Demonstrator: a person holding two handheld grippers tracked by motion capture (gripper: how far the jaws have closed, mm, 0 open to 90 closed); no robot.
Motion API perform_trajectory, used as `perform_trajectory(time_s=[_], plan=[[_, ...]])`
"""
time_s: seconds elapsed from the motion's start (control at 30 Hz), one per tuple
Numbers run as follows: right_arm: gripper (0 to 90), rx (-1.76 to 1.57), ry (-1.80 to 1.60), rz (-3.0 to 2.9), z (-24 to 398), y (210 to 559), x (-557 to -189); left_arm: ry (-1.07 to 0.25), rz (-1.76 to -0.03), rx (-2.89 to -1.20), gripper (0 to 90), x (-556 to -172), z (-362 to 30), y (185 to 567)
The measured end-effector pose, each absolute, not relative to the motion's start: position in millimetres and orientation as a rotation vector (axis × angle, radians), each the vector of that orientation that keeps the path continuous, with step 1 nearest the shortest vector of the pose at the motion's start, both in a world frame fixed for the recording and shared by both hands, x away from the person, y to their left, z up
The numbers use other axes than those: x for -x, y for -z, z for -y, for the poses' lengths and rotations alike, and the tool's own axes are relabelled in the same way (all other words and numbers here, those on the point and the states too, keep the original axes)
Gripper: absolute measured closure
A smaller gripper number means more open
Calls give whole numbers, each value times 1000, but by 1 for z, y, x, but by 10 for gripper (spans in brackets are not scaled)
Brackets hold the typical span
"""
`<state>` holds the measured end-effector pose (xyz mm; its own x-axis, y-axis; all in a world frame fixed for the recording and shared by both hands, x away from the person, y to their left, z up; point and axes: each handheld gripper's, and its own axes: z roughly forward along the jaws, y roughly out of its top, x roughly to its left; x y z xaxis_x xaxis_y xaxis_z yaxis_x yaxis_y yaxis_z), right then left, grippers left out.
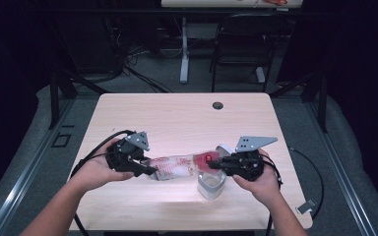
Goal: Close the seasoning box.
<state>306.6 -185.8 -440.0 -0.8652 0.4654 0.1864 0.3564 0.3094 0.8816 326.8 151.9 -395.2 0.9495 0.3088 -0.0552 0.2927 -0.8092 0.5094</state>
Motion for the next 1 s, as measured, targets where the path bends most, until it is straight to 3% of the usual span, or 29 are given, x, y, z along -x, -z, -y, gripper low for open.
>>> perform_trajectory(time_s=[1.0], plan=[[840,-764,-1639,-2391,186,445,-298,-69,-413,-2644,708,-324,-144,374]])
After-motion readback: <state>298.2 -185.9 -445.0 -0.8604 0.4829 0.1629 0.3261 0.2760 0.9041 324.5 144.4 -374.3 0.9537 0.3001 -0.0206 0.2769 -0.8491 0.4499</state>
